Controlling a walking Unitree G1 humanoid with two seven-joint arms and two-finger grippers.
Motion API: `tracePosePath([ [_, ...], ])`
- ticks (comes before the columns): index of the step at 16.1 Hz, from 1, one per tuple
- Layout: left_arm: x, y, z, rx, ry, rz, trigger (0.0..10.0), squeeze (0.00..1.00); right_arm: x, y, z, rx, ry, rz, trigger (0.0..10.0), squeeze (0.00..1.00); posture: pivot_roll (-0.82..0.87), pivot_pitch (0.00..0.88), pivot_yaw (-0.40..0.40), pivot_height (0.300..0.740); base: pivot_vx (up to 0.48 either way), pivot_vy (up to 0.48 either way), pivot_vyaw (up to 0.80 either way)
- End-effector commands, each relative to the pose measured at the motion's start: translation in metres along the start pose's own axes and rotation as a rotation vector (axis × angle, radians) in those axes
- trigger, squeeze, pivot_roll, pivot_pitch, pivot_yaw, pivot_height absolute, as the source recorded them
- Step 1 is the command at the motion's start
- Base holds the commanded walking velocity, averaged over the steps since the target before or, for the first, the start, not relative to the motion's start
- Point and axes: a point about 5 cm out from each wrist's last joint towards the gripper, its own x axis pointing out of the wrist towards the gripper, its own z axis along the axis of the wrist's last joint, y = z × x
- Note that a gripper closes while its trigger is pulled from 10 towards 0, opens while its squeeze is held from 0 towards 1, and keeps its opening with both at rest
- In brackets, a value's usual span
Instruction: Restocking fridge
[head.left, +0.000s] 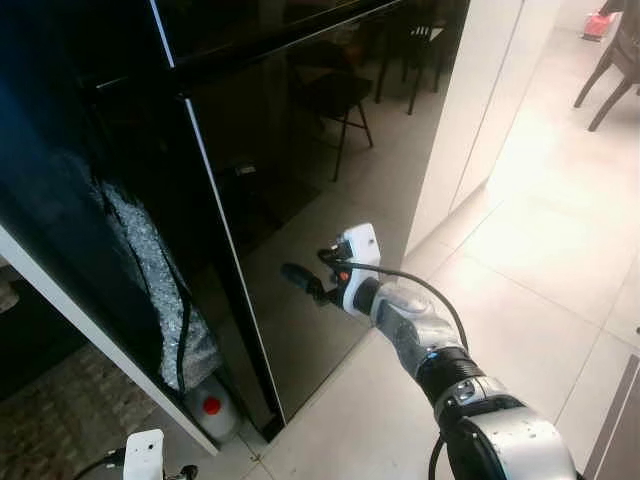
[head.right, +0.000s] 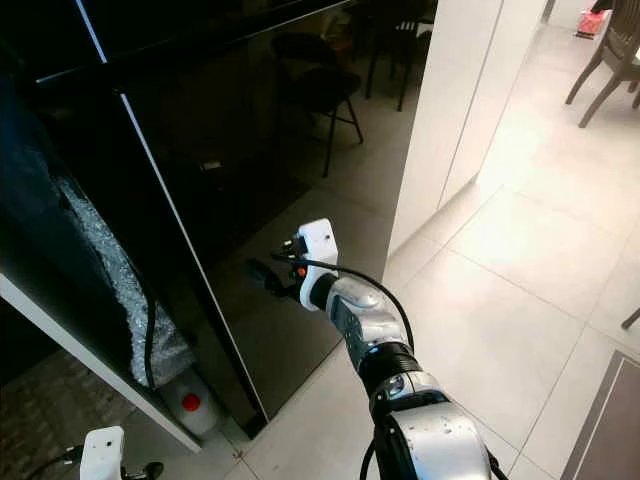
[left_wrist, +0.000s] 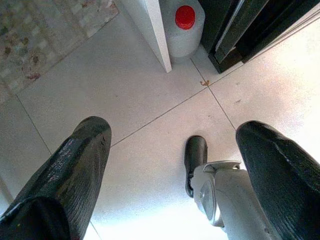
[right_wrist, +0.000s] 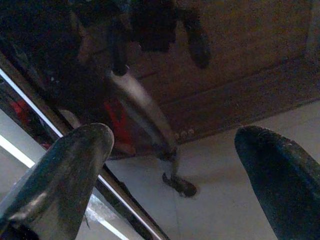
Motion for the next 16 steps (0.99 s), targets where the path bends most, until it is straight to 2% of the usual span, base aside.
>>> tracePosePath([
  [1, 0.0, 0.0, -0.003, -0.02, 0.012, 0.01, 10.0, 0.0, 0.002, -0.001, 0.008, -0.013, -0.021, -0.023, 10.0, 0.0, -0.06, 0.0, 0.03, 0.74, 0.0, 0.0, 0.0],
  [5, 0.0, 0.0, -0.002, -0.028, 0.009, 0.01, 10.0, 0.0, -0.007, -0.011, 0.0, 0.001, -0.035, -0.048, 10.0, 0.0, -0.06, 0.0, 0.027, 0.74, 0.0, 0.0, 0.0],
  [7, 0.0, -0.001, -0.002, -0.033, 0.009, 0.011, 10.0, 0.0, -0.019, -0.024, 0.004, 0.001, -0.098, -0.118, 10.0, 0.0, -0.05, 0.0, 0.015, 0.74, 0.0, 0.0, 0.0],
  [8, 0.0, -0.001, -0.003, -0.04, 0.009, 0.014, 10.0, 0.0, -0.031, -0.035, 0.005, 0.019, -0.155, -0.181, 10.0, 0.0, -0.05, 0.0, 0.013, 0.74, 0.0, 0.0, 0.0],
  [9, 0.0, -0.001, -0.003, -0.045, 0.01, 0.017, 10.0, 0.0, -0.045, -0.045, 0.003, 0.012, -0.184, -0.255, 10.0, 0.0, -0.06, 0.0, 0.005, 0.74, 0.0, 0.0, 0.0],
  [10, 0.0, -0.002, -0.004, -0.043, 0.015, 0.017, 10.0, 0.0, -0.07, -0.064, -0.005, 0.043, -0.215, -0.408, 10.0, 0.0, -0.07, 0.0, 0.006, 0.74, 0.0, 0.0, 0.0],
  [12, 0.0, -0.001, -0.005, -0.037, 0.02, 0.016, 10.0, 0.0, -0.111, -0.092, -0.015, 0.073, -0.272, -0.635, 10.0, 0.0, -0.07, 0.0, 0.008, 0.74, 0.0, 0.0, 0.0],
  [13, 0.0, -0.001, -0.005, -0.037, 0.021, 0.016, 10.0, 0.0, -0.134, -0.108, -0.022, 0.098, -0.271, -0.787, 10.0, 0.0, -0.08, 0.0, 0.009, 0.74, 0.0, 0.0, 0.0],
  [14, 0.0, -0.001, -0.005, -0.037, 0.022, 0.016, 10.0, 0.0, -0.147, -0.117, -0.027, 0.128, -0.268, -0.871, 10.0, 0.0, -0.08, 0.0, 0.011, 0.74, 0.0, 0.0, 0.0],
  [15, -0.001, -0.001, -0.006, -0.037, 0.024, 0.015, 10.0, 0.0, -0.181, -0.134, -0.056, 0.216, -0.179, -1.027, 10.0, 0.0, -0.09, 0.0, 0.013, 0.74, 0.0, 0.0, 0.0],
  [16, -0.001, -0.001, -0.006, -0.036, 0.025, 0.014, 10.0, 0.0, -0.196, -0.135, -0.078, 0.243, -0.082, -1.068, 10.0, 0.0, -0.09, 0.0, 0.011, 0.74, 0.0, 0.0, 0.0],
])
